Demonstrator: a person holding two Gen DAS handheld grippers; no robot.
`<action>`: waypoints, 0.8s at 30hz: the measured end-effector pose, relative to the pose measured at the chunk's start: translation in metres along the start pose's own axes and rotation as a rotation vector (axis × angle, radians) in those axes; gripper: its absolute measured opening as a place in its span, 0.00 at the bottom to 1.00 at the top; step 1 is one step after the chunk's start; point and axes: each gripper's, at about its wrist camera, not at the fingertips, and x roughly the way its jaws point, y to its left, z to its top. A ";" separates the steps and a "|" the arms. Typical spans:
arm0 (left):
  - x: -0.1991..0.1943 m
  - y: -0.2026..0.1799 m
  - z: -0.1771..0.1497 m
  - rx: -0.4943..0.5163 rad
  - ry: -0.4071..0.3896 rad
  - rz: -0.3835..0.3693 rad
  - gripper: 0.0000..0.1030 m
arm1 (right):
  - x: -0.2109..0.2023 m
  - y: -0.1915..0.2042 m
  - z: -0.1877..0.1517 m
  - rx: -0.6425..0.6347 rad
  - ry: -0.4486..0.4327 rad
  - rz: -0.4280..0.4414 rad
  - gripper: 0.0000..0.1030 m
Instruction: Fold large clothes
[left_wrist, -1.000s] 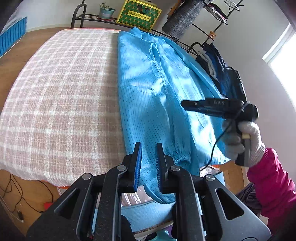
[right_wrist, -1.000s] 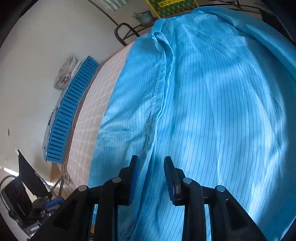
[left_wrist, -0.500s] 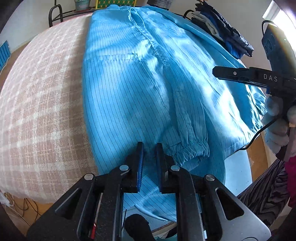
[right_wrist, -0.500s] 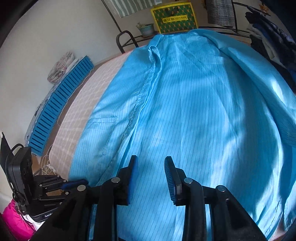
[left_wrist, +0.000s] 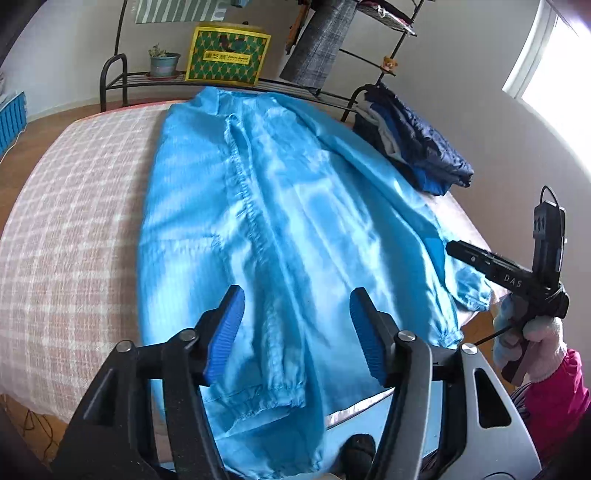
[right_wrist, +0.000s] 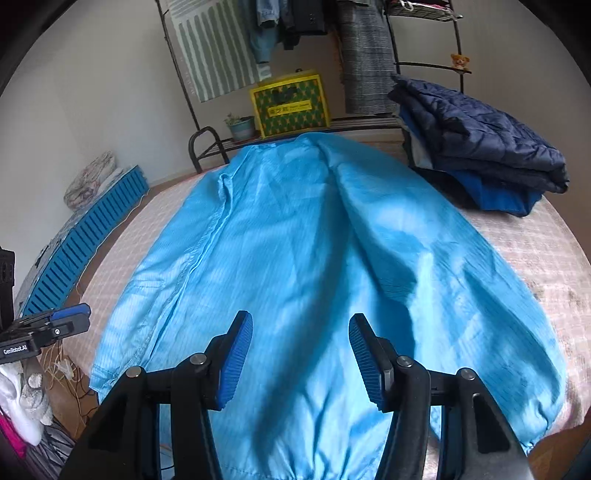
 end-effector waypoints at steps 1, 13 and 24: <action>0.002 -0.010 0.005 0.018 -0.001 -0.008 0.59 | -0.007 -0.012 0.000 0.024 -0.006 -0.010 0.56; 0.039 -0.084 0.043 0.150 0.059 -0.074 0.59 | -0.065 -0.148 -0.008 0.295 -0.033 -0.132 0.56; 0.074 -0.062 0.032 0.104 0.123 -0.068 0.59 | -0.051 -0.244 -0.039 0.559 0.033 -0.194 0.56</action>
